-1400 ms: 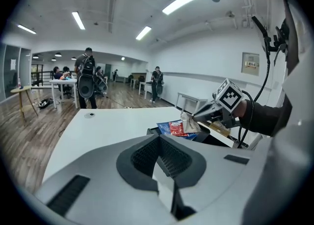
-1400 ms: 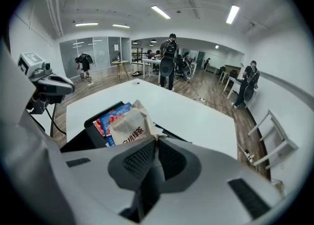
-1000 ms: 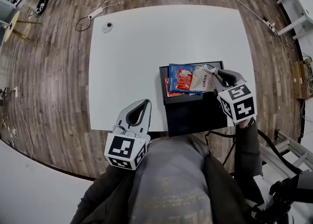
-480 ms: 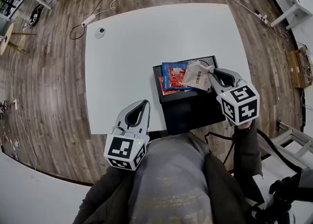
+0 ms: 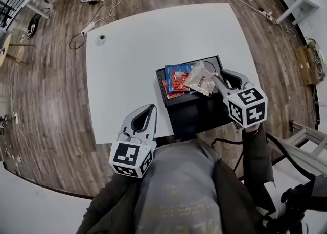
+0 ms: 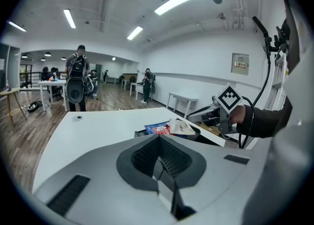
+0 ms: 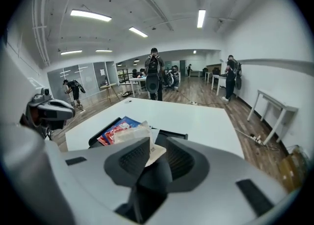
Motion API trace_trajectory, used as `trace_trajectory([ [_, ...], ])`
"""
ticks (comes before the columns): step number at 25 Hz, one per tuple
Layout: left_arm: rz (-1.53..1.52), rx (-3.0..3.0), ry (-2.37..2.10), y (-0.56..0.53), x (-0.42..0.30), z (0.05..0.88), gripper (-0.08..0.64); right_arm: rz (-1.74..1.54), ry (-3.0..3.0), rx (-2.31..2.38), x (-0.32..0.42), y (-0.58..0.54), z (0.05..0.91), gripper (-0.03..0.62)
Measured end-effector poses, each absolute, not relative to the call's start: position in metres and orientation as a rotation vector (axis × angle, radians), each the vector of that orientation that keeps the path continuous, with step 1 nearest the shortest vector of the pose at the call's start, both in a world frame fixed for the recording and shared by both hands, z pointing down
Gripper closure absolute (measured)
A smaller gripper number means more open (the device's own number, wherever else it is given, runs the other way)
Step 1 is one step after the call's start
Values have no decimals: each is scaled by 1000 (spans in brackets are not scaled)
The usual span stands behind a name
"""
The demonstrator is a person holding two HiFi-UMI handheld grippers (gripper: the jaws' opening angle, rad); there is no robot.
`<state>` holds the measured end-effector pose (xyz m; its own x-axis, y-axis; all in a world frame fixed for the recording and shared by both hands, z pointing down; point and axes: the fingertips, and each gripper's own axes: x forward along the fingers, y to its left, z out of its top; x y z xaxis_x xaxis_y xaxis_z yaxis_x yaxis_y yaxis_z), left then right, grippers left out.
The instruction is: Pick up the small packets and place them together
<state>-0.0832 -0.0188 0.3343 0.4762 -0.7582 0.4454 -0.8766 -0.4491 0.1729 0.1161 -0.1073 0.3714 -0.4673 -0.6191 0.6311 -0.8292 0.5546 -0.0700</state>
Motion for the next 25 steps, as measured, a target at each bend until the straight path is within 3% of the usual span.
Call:
trace_trajectory([
  [19,406,2417,-1322,-25,-64,324,558,505,-2479,1333,119,-89,307,506],
  [22,397,2455,-1314,-26,-62,313,558,547,-2591,1371,105,-80,289,588],
  [25,370,2500,-1285,-29,-60,313,558,525,-2588,1391,90,-77,286,588],
])
